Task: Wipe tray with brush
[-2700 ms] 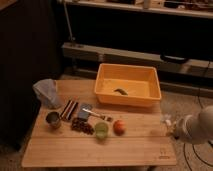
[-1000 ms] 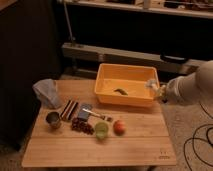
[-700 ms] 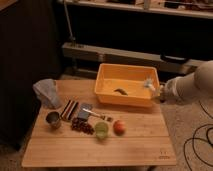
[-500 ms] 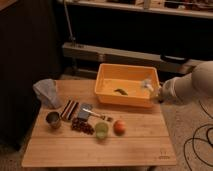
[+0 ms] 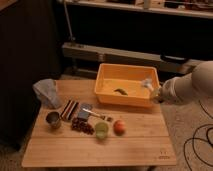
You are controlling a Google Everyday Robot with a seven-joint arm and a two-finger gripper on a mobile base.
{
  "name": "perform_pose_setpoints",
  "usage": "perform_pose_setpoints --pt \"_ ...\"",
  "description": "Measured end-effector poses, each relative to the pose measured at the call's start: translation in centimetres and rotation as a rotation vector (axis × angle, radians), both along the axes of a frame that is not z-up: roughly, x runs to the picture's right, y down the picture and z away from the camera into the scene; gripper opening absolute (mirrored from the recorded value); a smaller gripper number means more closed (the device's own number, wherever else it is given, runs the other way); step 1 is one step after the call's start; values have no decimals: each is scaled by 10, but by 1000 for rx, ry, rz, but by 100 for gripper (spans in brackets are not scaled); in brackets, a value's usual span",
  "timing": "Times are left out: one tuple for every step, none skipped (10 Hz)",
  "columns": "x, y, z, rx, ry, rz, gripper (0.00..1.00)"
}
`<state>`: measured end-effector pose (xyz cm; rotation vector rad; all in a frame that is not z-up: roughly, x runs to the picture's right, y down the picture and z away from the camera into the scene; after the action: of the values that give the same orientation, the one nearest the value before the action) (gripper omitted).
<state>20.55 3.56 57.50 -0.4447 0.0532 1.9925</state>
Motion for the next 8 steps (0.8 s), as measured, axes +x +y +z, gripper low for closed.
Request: perform_pose_setpoints --pt "0 0 0 0 0 0 0" --pt "0 0 0 0 0 0 0" --pt "0 0 0 0 0 0 0" --pt "0 0 0 0 -1 0 0" --pt "0 -2 0 -3 -20 1 0" --pt "-6 -6 3 -3 -69 9 0" --pt "-16 -13 9 -6 -121 17 0" --pt "-26 -18 14 -12 -156 22 0"
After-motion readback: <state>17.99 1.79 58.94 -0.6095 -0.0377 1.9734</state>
